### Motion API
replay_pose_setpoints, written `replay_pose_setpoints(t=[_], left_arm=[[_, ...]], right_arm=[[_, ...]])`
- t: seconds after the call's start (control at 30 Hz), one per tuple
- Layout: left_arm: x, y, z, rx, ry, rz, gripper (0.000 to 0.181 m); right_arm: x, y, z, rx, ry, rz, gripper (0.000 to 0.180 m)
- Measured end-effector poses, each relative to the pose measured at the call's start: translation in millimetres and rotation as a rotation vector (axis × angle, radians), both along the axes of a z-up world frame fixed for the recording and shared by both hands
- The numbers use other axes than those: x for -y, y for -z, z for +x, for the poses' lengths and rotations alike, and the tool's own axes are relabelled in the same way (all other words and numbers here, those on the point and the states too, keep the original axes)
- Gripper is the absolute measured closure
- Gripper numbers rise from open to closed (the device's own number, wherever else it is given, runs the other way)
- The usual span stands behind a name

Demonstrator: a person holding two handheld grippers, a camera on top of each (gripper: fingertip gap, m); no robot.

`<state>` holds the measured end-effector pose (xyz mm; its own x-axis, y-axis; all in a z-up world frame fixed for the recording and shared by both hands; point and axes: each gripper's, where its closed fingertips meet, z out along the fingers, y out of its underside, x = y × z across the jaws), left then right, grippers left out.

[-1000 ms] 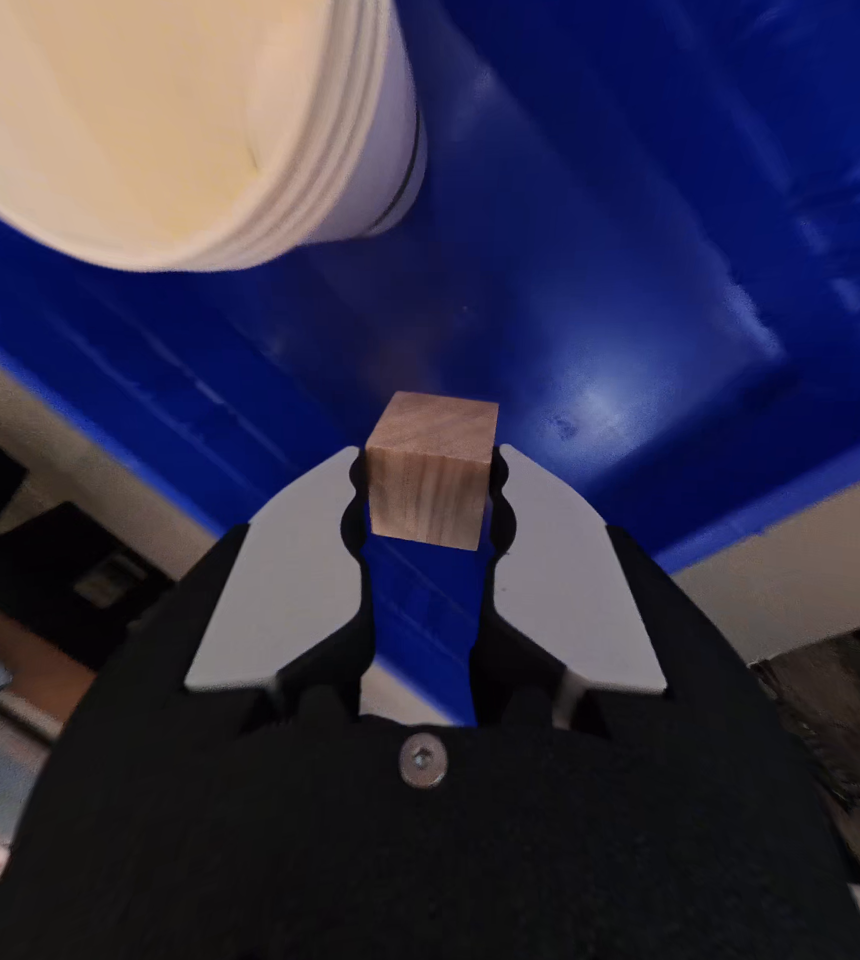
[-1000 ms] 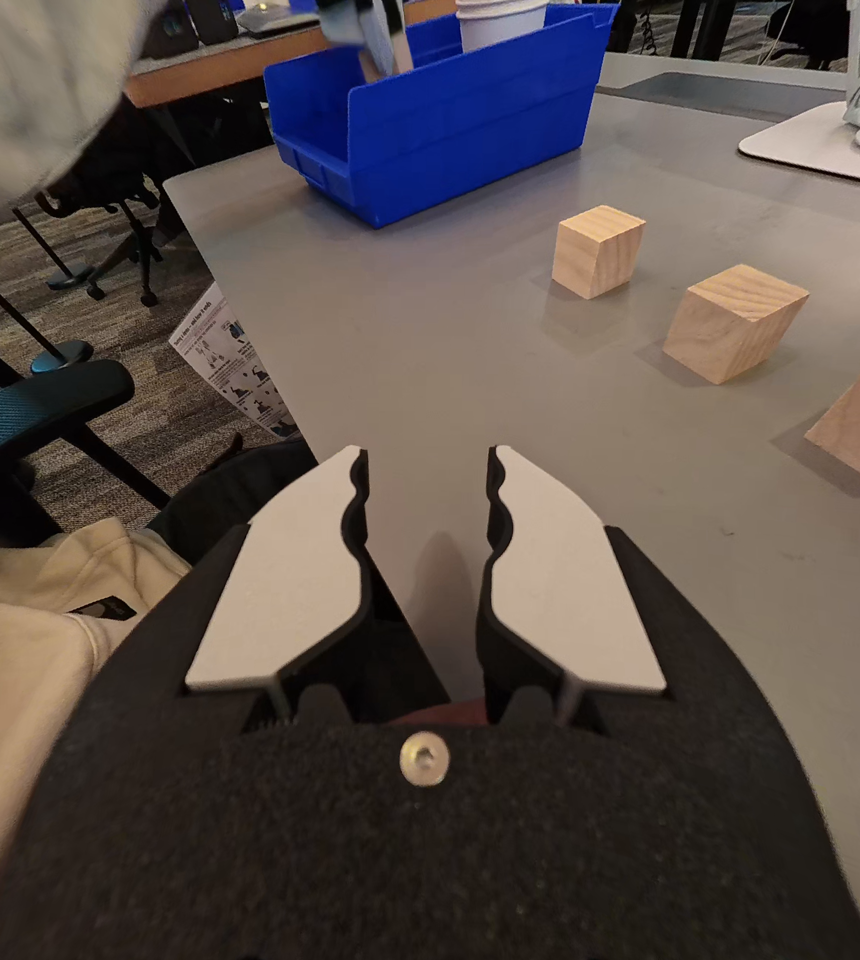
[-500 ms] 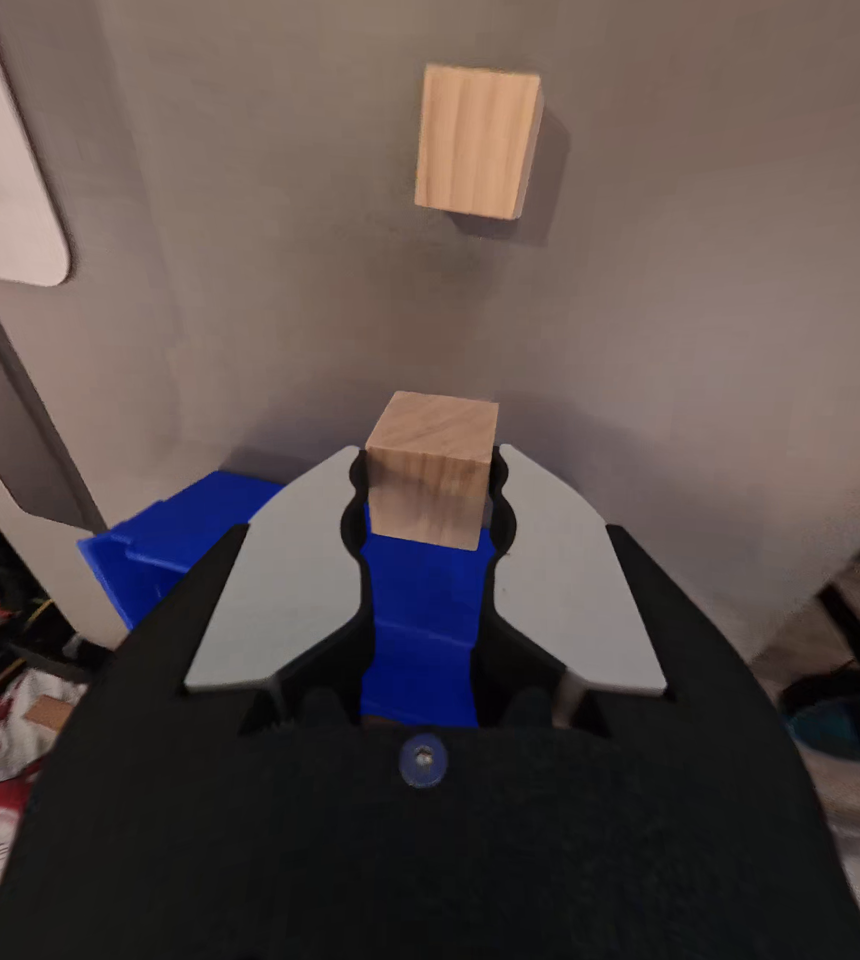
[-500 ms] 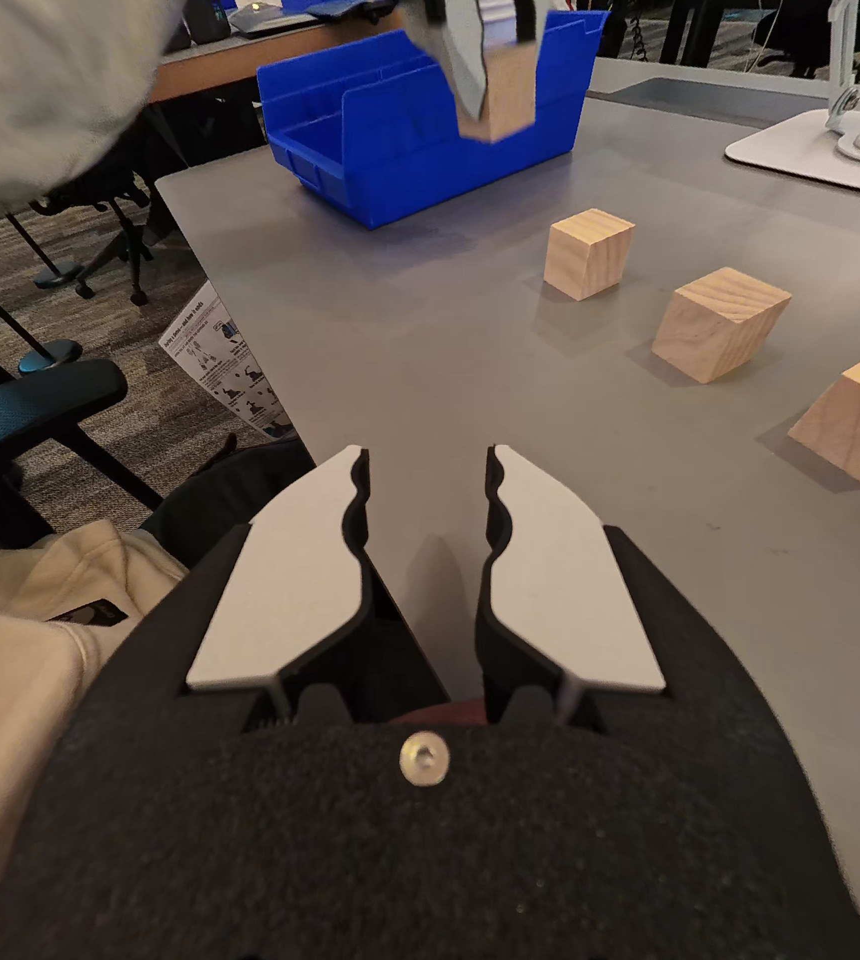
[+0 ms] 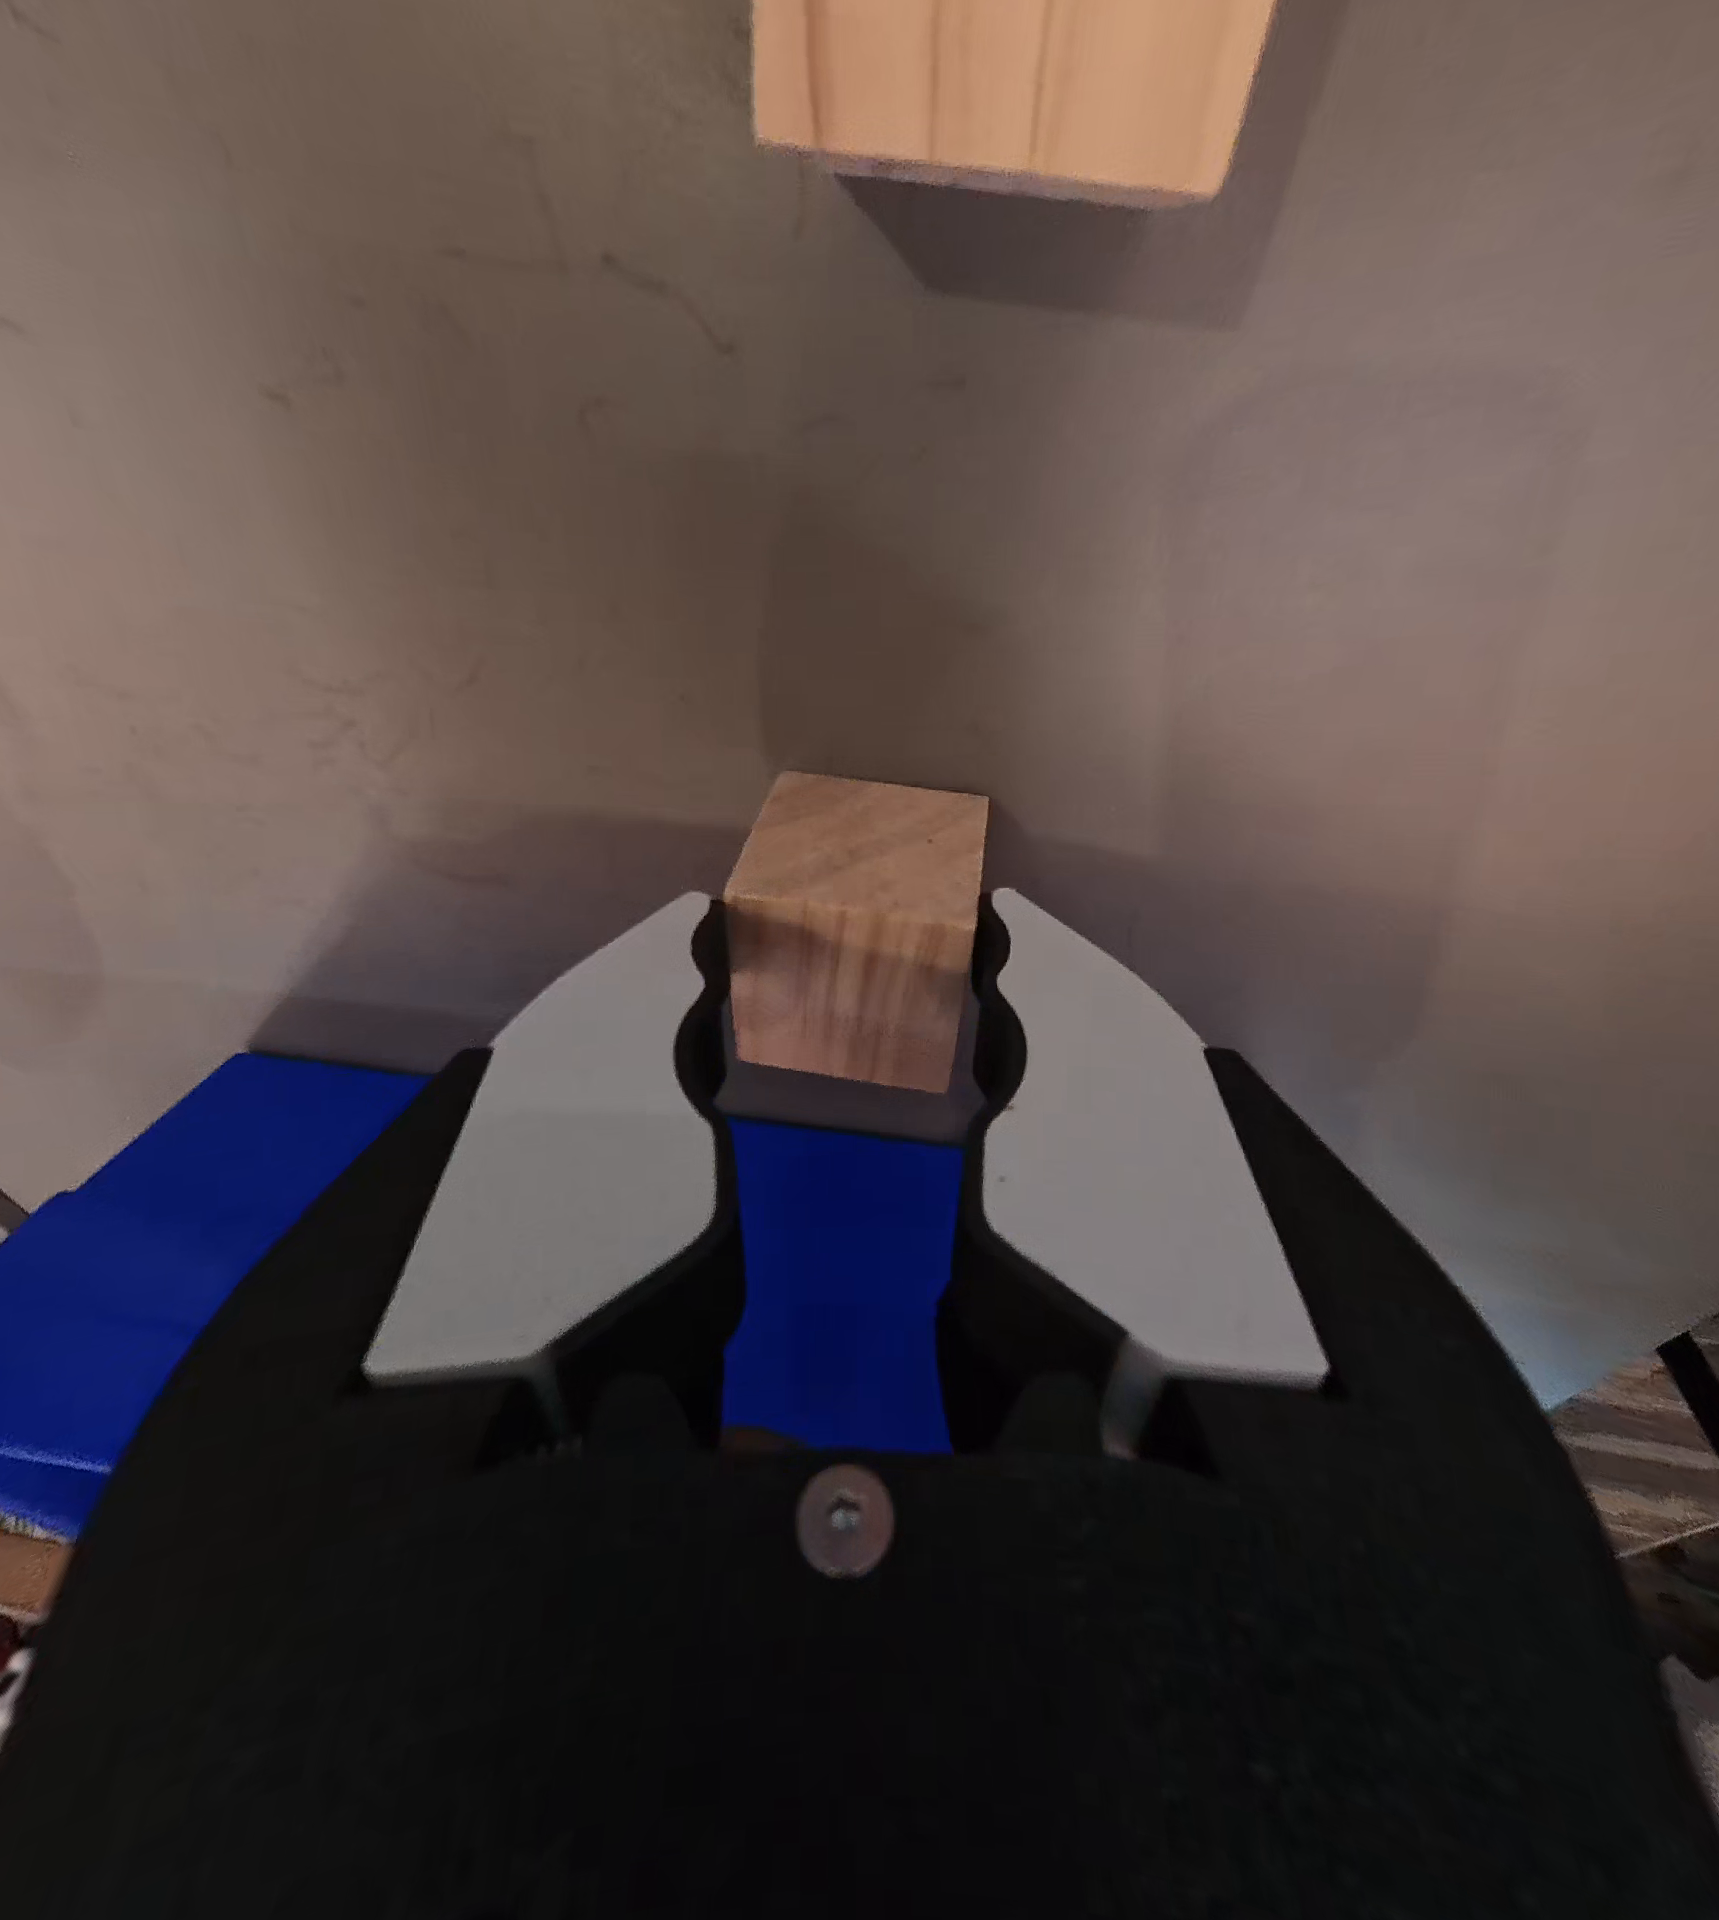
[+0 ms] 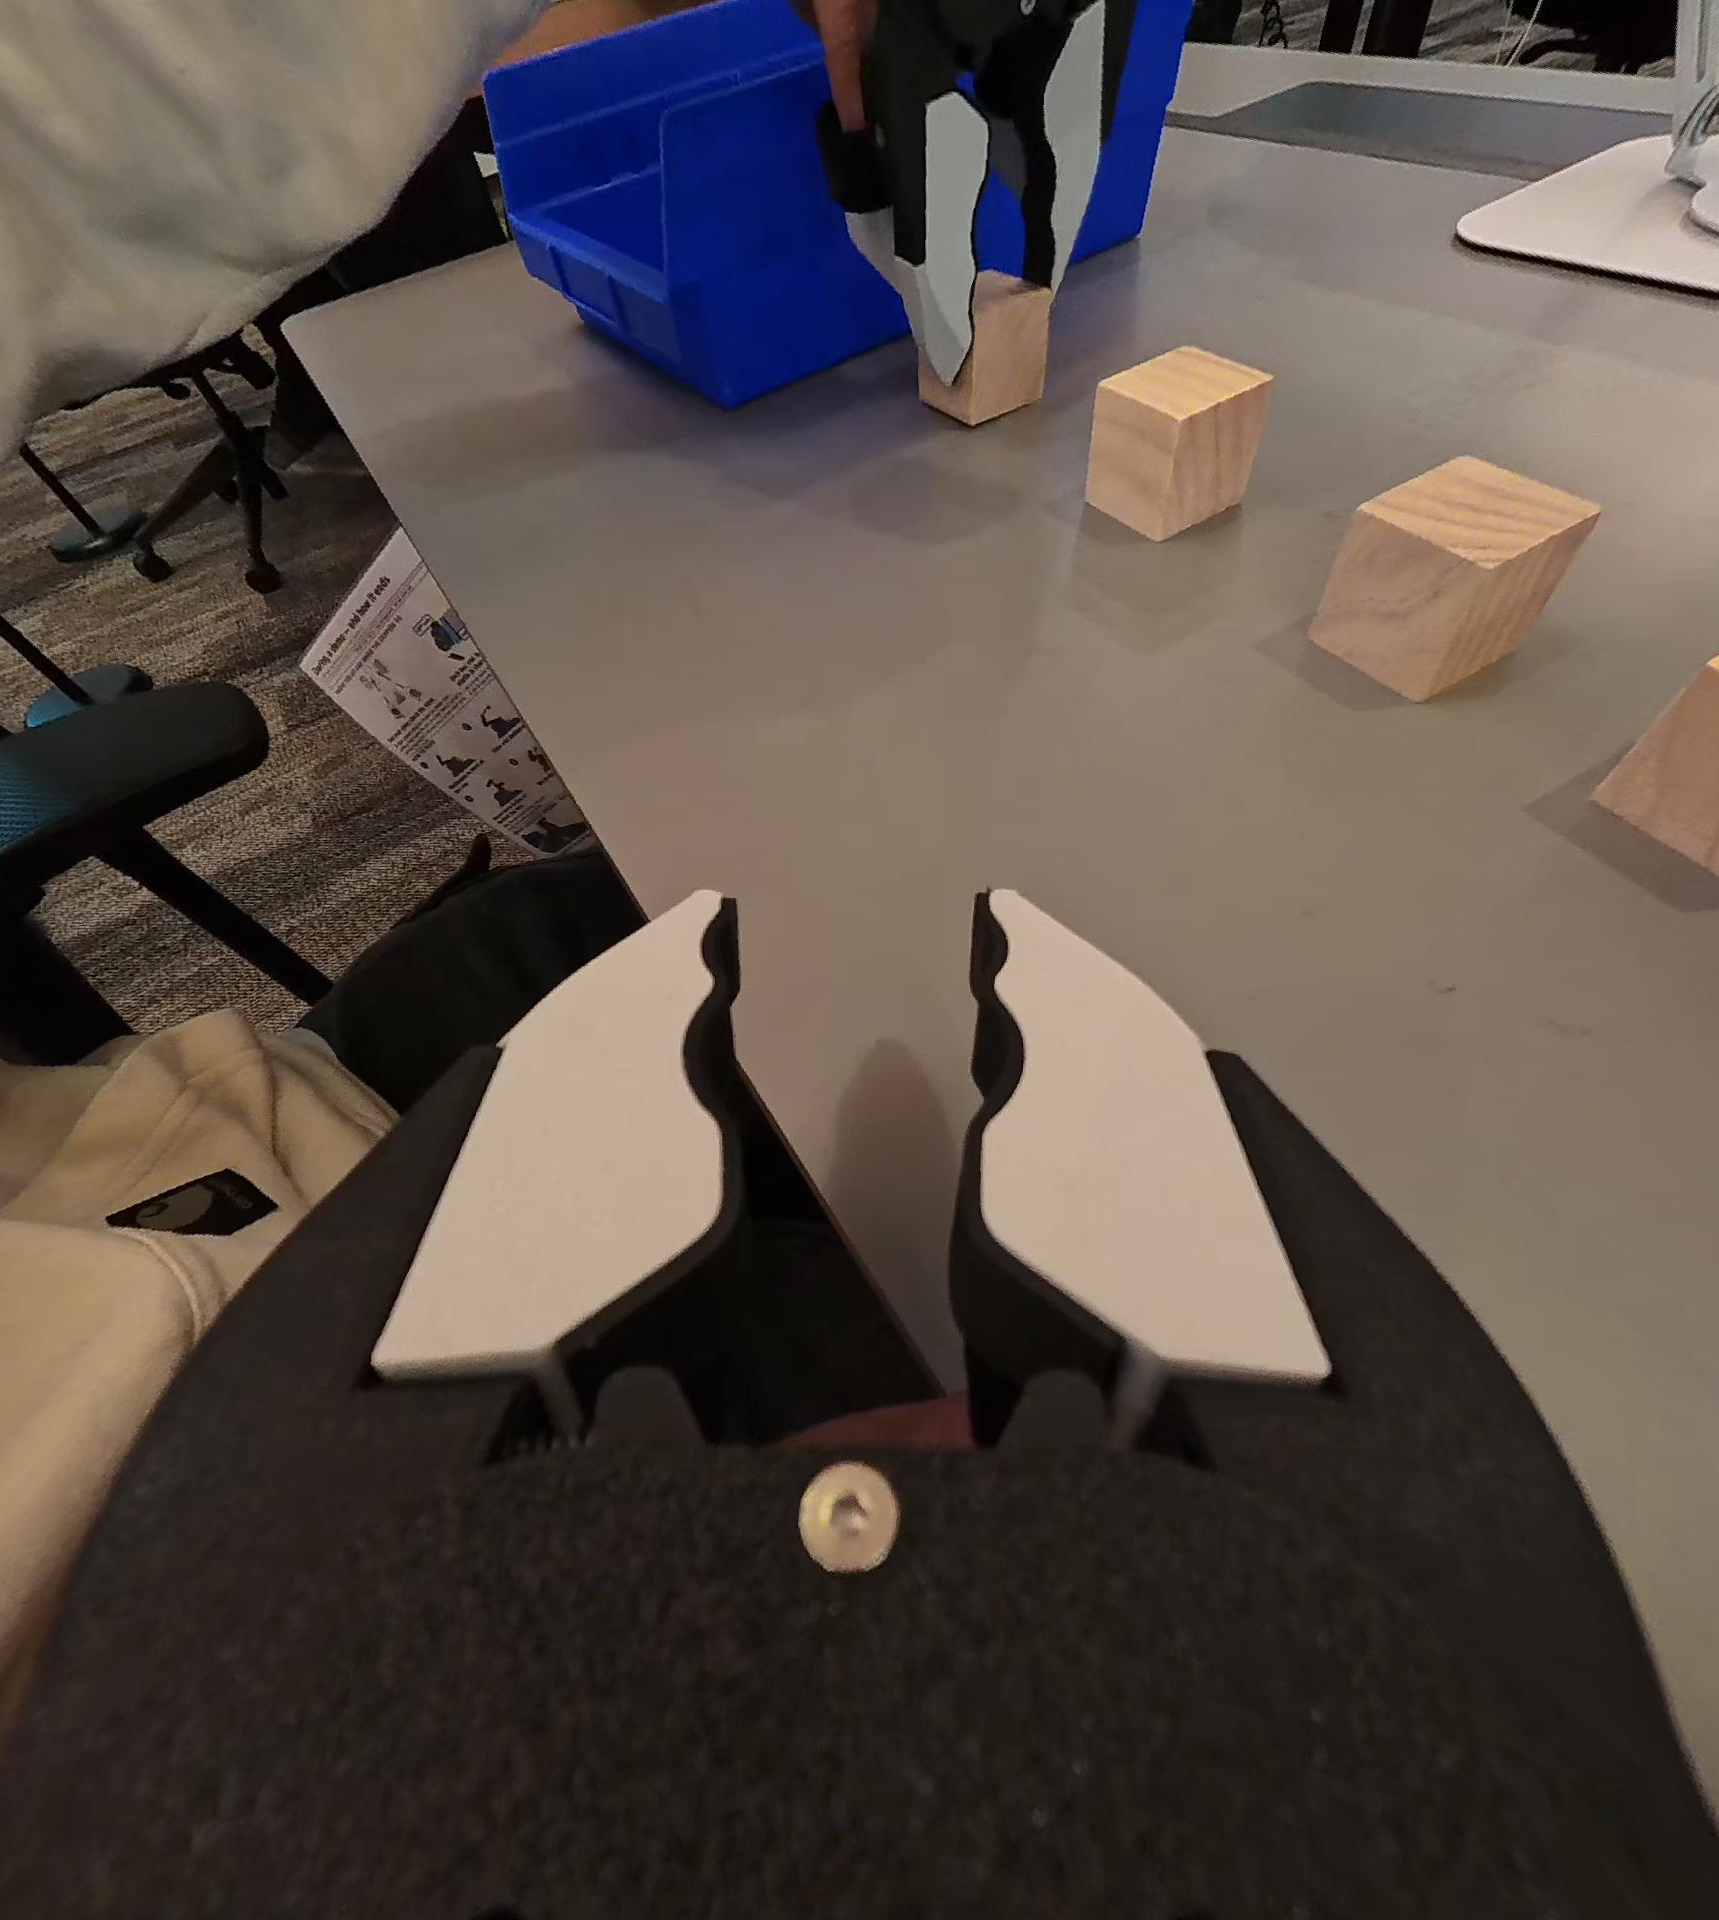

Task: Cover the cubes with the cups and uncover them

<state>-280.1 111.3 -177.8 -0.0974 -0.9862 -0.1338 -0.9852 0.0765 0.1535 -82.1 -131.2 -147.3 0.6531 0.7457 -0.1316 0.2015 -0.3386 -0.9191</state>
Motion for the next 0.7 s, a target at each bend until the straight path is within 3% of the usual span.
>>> replay_pose_setpoints(t=[0.03,0.1,0.17,0.23,0.33,0.43,0.5,0.63,0.7], left_arm=[[-2,-1,0,0.001,-0.013,0.015,0.133],[-4,-8,-2,0.021,-0.051,0.045,0.108],[-3,-33,5,0.144,-0.079,0.084,0.108],[8,-76,22,0.409,-0.128,0.127,0.111],[25,-152,30,0.853,-0.266,0.332,0.114],[57,-191,17,1.221,-0.458,0.505,0.117],[83,-177,11,1.324,-0.593,0.530,0.118],[140,-92,2,1.284,-0.833,0.540,0.116],[164,-60,-4,1.271,-0.873,0.581,0.118]], right_arm=[[0,0,0,0.002,0.000,-0.001,0.137],[-1,0,1,0.000,0.005,0.001,0.137],[-1,-2,4,-0.009,0.014,0.005,0.137],[-4,-4,8,-0.015,0.037,0.016,0.137],[-10,-11,17,-0.039,0.091,0.040,0.136],[-15,-17,26,-0.061,0.138,0.067,0.137],[-19,-19,31,-0.068,0.168,0.086,0.137],[-22,-19,31,-0.086,0.178,0.080,0.137],[-22,-16,28,-0.071,0.170,0.080,0.137]])
